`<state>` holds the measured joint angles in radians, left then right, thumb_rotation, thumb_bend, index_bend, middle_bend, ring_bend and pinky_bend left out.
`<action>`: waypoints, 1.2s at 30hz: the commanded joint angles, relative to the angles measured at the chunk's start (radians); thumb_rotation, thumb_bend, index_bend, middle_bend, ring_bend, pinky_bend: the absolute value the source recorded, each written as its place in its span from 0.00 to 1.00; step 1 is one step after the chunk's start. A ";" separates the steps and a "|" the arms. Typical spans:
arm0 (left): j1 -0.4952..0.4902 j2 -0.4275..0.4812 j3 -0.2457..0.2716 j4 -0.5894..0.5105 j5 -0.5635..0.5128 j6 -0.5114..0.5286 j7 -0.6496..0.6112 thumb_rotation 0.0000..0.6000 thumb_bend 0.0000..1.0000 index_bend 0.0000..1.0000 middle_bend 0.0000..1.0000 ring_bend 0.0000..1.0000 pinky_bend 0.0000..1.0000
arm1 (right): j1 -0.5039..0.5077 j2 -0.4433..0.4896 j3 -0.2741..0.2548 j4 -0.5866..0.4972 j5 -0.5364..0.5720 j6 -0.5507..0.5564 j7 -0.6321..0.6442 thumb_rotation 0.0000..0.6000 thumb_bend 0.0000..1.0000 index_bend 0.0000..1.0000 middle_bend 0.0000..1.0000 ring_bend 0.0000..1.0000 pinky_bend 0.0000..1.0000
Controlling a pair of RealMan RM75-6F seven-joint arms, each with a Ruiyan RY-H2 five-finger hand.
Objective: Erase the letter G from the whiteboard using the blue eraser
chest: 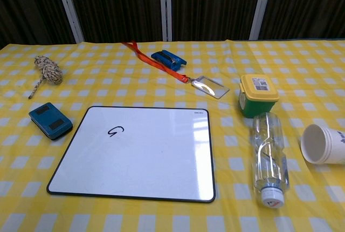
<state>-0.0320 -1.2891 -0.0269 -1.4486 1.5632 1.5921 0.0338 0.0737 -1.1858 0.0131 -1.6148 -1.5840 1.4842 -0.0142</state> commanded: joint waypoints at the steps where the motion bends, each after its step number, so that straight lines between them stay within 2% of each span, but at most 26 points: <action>1: 0.000 0.000 0.000 0.000 0.000 0.000 0.000 1.00 0.00 0.00 0.00 0.00 0.00 | 0.000 0.000 0.000 0.000 0.000 0.001 0.000 1.00 0.07 0.00 0.00 0.00 0.00; 11: -0.006 0.004 0.005 0.007 0.005 -0.013 -0.004 1.00 0.00 0.00 0.00 0.00 0.00 | 0.000 0.000 0.000 -0.002 -0.003 0.002 -0.002 1.00 0.07 0.00 0.00 0.00 0.00; 20: -0.048 0.023 0.021 0.020 0.030 -0.083 -0.019 1.00 0.00 0.00 0.00 0.00 0.00 | 0.004 -0.007 0.000 0.005 0.010 -0.015 -0.007 1.00 0.07 0.01 0.00 0.00 0.00; 25: -0.113 0.055 0.012 0.042 0.059 -0.153 0.014 1.00 0.02 0.00 0.00 0.00 0.01 | 0.008 -0.015 -0.004 0.009 0.010 -0.027 -0.016 1.00 0.07 0.01 0.00 0.00 0.00; 28: -0.167 0.068 0.003 0.052 0.081 -0.207 0.038 1.00 0.05 0.01 0.00 0.00 0.07 | 0.007 -0.014 -0.005 0.007 0.006 -0.021 -0.014 1.00 0.07 0.02 0.00 0.00 0.00; 32: -0.231 0.068 -0.001 0.066 0.091 -0.294 0.064 1.00 0.10 0.10 0.01 0.06 0.15 | 0.006 -0.010 -0.002 0.005 0.013 -0.022 -0.006 1.00 0.07 0.02 0.00 0.00 0.00; 36: -0.309 0.048 -0.011 0.083 0.066 -0.424 0.085 1.00 0.18 0.18 0.06 0.12 0.19 | 0.007 -0.006 0.000 0.004 0.015 -0.022 0.006 1.00 0.07 0.02 0.00 0.00 0.00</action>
<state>-0.2884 -1.2302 -0.0292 -1.3800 1.6406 1.2393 0.1006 0.0801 -1.1921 0.0126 -1.6102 -1.5693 1.4629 -0.0088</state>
